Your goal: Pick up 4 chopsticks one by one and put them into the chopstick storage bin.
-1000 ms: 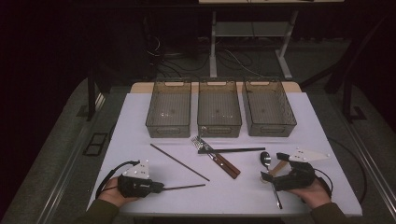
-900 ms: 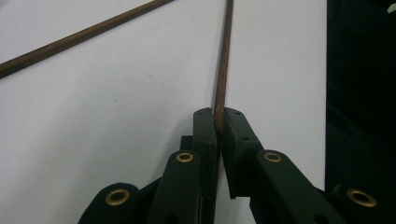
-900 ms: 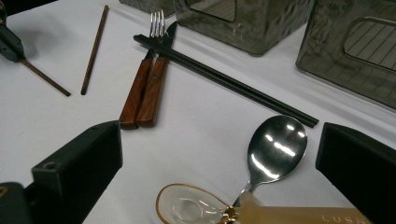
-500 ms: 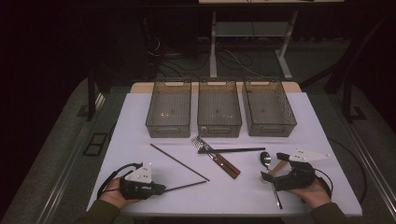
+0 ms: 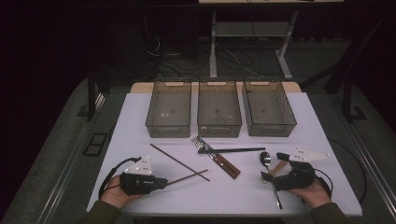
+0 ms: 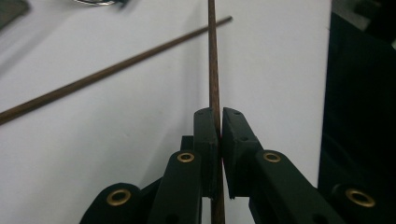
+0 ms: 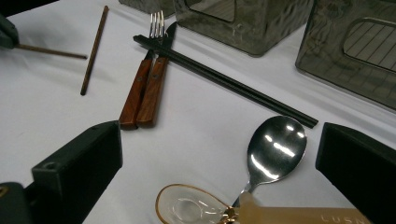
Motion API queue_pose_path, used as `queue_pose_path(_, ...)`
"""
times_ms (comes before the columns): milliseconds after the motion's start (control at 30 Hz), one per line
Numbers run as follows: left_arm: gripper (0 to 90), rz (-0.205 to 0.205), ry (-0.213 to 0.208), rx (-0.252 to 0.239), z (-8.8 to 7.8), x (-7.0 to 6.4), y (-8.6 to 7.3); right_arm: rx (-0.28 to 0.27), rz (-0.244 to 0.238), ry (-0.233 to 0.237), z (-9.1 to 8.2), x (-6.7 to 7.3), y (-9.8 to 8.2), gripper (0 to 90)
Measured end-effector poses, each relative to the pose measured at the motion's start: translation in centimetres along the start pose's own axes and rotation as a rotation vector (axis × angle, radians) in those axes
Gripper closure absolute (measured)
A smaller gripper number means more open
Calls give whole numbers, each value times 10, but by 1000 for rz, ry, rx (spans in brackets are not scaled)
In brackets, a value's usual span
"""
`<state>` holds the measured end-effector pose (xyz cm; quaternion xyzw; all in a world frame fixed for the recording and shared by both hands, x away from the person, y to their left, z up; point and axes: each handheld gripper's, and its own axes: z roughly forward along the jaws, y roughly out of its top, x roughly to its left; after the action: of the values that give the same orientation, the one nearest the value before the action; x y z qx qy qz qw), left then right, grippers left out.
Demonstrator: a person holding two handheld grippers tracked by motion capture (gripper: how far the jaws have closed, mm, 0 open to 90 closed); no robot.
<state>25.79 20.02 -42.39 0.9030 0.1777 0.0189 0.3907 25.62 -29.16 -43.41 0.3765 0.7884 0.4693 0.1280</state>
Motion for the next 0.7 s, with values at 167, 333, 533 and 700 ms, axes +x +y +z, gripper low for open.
queue_pose_path(167, 848, -67, 27, -22, 0, 1, 7, 2, 2, 0, 0, 0, 0, 4)
queue_pose_path(333, 849, -84, 60, -27, -1, 4, 15, 2, 2, 0, 1, 0, 0, 5)
queue_pose_path(533, 848, -97, 94, -47, 0, 8, 28, 3, 3, 1, 1, 0, 0, 4)
queue_pose_path(700, 848, -108, 131, -64, -2, 12, 38, 4, 3, 2, 2, 0, 0, 4)
